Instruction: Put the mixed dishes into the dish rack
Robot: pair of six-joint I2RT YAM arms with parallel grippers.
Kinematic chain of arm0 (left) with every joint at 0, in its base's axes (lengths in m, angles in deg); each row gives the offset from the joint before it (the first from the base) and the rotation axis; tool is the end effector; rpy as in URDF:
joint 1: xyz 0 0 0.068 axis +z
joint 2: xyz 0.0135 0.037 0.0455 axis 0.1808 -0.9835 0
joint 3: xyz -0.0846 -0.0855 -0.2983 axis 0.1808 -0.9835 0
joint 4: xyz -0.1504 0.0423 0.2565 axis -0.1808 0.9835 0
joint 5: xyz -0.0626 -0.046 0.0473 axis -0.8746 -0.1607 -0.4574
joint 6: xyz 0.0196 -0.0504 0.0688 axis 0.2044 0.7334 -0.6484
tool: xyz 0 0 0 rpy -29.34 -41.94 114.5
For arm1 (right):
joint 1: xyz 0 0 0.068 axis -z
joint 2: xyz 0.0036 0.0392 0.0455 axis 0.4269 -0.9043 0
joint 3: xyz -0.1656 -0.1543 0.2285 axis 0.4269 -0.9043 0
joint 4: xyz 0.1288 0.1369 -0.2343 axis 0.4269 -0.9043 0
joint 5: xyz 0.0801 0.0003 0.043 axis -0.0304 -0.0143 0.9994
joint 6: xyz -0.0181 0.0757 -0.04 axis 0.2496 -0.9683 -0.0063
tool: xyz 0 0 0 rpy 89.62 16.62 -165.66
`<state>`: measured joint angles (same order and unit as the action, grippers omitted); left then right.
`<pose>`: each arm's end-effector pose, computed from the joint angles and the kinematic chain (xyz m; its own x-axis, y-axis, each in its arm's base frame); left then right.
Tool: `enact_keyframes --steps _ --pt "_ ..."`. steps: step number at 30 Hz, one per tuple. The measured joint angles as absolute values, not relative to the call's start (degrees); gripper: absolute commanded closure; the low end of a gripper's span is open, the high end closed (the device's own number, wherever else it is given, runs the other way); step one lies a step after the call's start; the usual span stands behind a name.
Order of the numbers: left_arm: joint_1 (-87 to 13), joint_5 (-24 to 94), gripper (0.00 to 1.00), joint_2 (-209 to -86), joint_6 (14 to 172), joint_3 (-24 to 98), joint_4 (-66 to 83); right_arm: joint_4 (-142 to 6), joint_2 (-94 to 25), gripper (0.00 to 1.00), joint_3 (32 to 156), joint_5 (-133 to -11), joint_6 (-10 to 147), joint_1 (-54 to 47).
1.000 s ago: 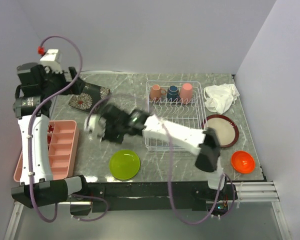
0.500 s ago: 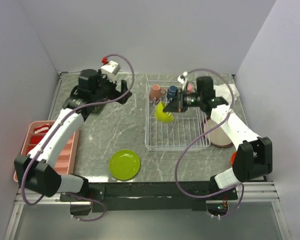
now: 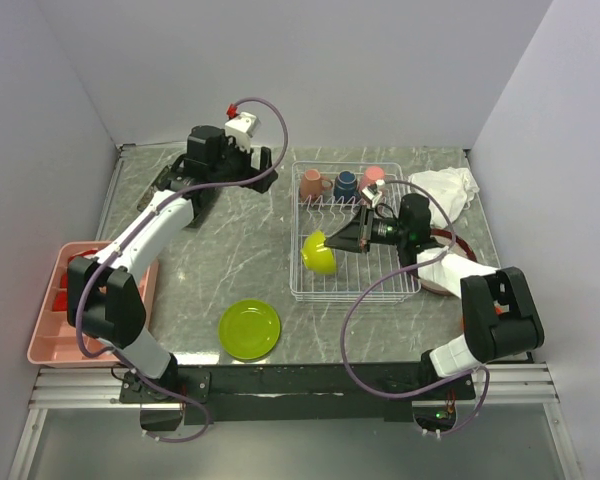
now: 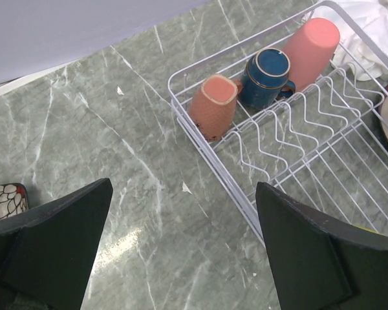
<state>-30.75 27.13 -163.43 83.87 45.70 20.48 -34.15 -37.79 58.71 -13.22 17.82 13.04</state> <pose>0.4243 -0.1801 0.3791 -0.3576 0.0933 -0.9292 0.5628 0.8155 -0.1348 0.3175 0.1413 0.2491 -0.9135 0.1535 -0.3767 -0.3558 0.1471 0.9229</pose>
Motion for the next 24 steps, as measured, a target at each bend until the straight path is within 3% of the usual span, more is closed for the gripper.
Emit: enact_keyframes --steps 10,18,24 --pt "-30.8 28.2 0.01 -163.5 85.5 45.7 17.0 -30.1 -38.3 1.0 54.0 -20.1 13.3 14.7" --pt "-30.8 29.2 0.01 -163.3 85.1 45.5 17.1 -23.4 -48.5 1.0 54.2 -20.2 8.9 15.1" --pt "-30.8 29.7 0.01 -163.2 84.2 45.5 17.1 -22.5 -49.8 1.0 55.8 -19.6 8.7 16.0"
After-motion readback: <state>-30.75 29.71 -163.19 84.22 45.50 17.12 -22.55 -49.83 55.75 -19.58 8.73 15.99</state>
